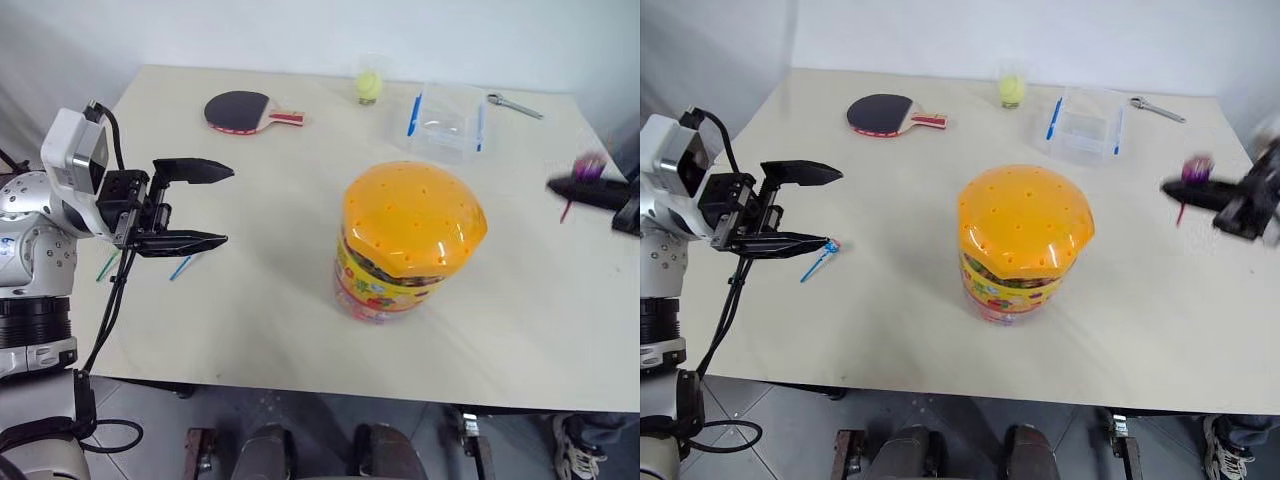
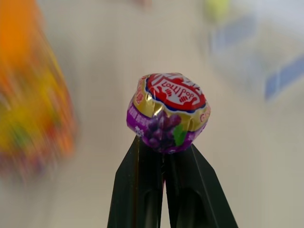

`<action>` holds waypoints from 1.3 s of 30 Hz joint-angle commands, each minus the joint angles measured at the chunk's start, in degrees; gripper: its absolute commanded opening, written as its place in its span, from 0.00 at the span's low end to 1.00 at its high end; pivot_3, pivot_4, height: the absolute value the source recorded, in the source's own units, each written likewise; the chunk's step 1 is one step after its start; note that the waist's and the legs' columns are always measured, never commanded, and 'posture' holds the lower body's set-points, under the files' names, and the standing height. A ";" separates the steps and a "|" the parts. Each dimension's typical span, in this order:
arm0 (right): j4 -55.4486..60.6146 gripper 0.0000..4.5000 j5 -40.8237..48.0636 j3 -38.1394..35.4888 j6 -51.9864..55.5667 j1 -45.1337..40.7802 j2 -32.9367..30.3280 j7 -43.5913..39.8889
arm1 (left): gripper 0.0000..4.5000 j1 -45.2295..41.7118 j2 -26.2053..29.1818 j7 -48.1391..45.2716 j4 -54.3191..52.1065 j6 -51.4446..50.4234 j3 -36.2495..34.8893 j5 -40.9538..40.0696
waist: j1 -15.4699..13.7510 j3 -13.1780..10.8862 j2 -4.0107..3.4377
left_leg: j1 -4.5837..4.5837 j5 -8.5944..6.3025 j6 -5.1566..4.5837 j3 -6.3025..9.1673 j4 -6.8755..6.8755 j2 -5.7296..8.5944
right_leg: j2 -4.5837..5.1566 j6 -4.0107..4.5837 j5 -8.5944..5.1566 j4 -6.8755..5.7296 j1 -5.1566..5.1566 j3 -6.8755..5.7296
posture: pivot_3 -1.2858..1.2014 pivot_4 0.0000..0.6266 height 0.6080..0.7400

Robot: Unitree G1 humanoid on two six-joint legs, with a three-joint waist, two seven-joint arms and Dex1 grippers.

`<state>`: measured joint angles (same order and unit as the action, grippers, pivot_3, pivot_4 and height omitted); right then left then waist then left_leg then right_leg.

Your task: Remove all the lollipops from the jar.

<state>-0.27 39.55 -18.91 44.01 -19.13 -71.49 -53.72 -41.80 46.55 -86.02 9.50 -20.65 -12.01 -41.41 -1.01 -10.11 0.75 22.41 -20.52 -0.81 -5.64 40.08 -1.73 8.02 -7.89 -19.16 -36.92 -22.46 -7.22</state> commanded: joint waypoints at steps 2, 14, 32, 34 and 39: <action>-5.07 0.00 -8.32 6.09 1.11 0.38 -0.67 2.13 | 1.00 -0.83 0.17 -3.84 -0.64 0.98 0.21 -0.59 | 0.52 0.01 -0.02 | 0.00 0.00 0.00 -0.04 0.00 0.00 | 0.00 0.00 0.00 0.00 -0.01 0.02 | 0.52 0.24 1.00; -17.20 0.24 -19.75 13.26 -0.66 -6.36 9.14 8.11 | 1.00 1.69 0.41 -1.30 -3.07 0.86 0.40 -0.38 | 1.03 0.00 -0.18 | 0.02 0.00 0.00 0.01 -0.02 -0.01 | 0.01 0.00 0.00 0.02 -0.04 0.01 | 0.52 0.24 1.00; 8.52 0.99 -7.28 -13.46 -13.10 15.86 11.70 -10.73 | 1.00 5.83 -0.44 7.57 -2.93 -2.04 0.38 2.99 | 0.65 0.01 -0.20 | 0.02 0.00 0.00 0.13 0.01 0.01 | 0.01 0.00 0.00 0.04 0.04 0.00 | 0.52 0.24 1.00; 11.23 0.99 -5.82 -14.07 -15.06 17.88 12.90 -13.26 | 1.00 6.32 -0.93 9.40 -2.81 -2.38 0.55 3.72 | 0.65 0.01 -0.20 | 0.00 0.00 0.00 0.14 -0.01 0.01 | 0.01 0.00 0.00 0.05 0.05 -0.01 | 0.52 0.24 1.00; 13.86 0.99 -8.11 -9.78 -21.92 23.79 14.91 -18.05 | 1.00 11.12 -0.85 16.71 -5.19 -6.13 0.75 6.16 | 0.56 0.01 -0.19 | -0.05 0.00 0.00 0.23 0.00 0.02 | 0.02 0.00 0.00 0.05 0.10 0.02 | 0.52 0.24 1.00</action>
<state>12.64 32.15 -28.92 24.59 3.89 -57.15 -70.33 -31.19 45.33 -71.93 6.19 -26.24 -10.70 -36.56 -0.45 -10.10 0.56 22.36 -20.52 -0.81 -5.37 40.07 -1.71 8.04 -7.89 -19.16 -36.87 -22.36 -7.20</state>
